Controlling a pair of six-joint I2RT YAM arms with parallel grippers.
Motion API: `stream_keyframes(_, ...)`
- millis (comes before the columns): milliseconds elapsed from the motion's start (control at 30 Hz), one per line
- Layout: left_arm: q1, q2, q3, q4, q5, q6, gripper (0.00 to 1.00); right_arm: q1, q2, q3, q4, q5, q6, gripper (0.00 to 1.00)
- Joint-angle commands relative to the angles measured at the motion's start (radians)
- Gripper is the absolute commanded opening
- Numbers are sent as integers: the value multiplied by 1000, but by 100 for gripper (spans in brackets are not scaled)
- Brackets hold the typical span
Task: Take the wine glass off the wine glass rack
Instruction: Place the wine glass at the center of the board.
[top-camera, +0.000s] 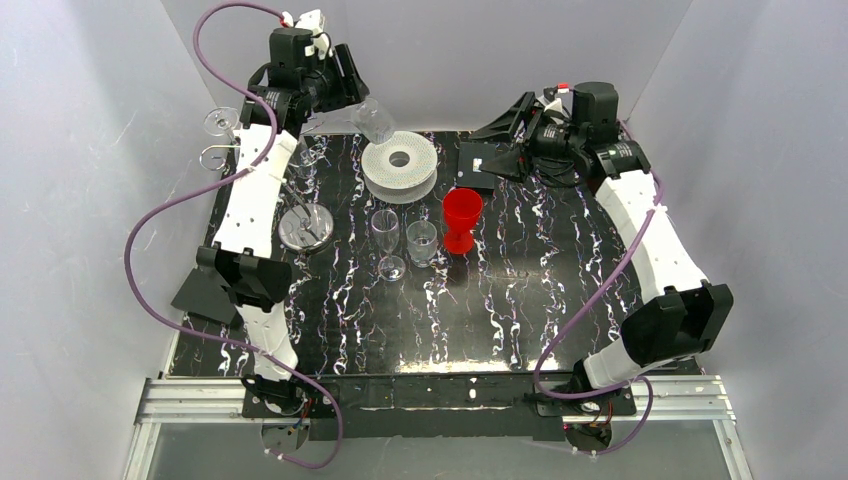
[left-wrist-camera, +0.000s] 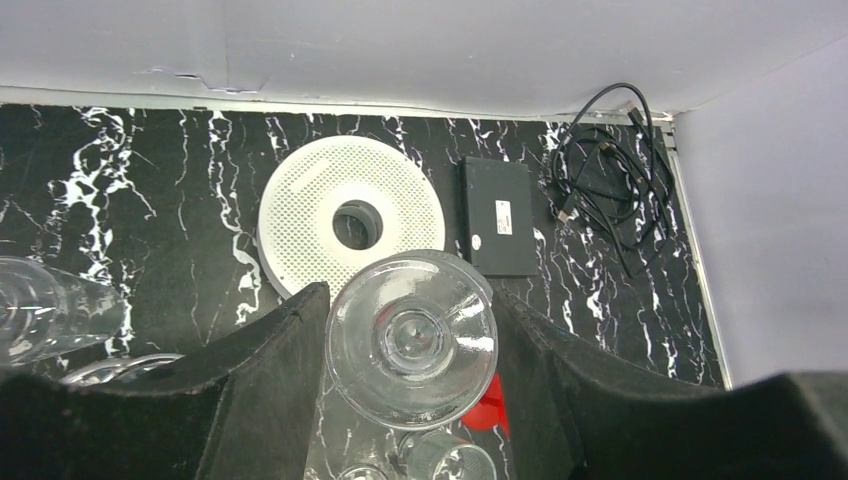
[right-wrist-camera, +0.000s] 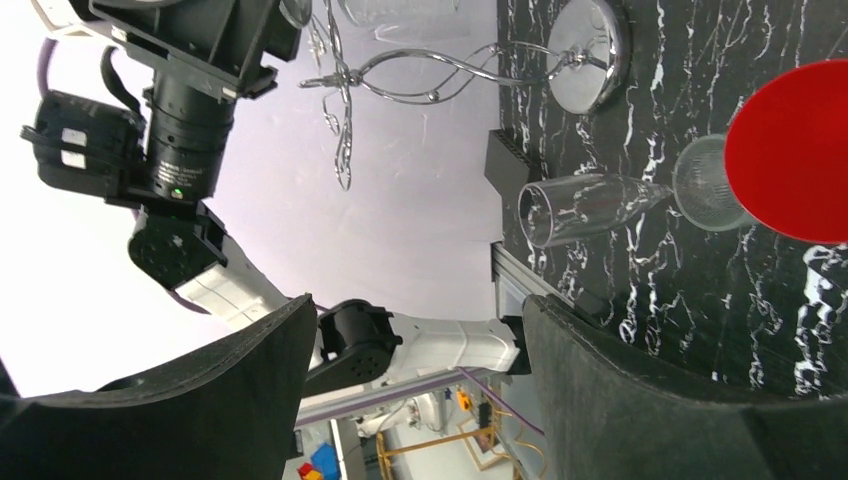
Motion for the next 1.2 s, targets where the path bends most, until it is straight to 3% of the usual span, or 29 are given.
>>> stream_keyframes(0, -18, -112, 2, 63, 27, -56, 1, -1, -34, -68, 211, -15, 113, 82)
stream_keyframes(167, -32, -129, -3, 61, 40, -84, 1, 3, -26, -137, 386, 6, 209, 82)
stream_keyframes(567, -40, -175, -35, 74, 76, -165, 0, 21, 118, -105, 629, 40, 306, 82)
stream_keyframes(1167, -42, -272, -135, 111, 122, -266, 0, 155, 289, 34, 807, 90, 440, 81)
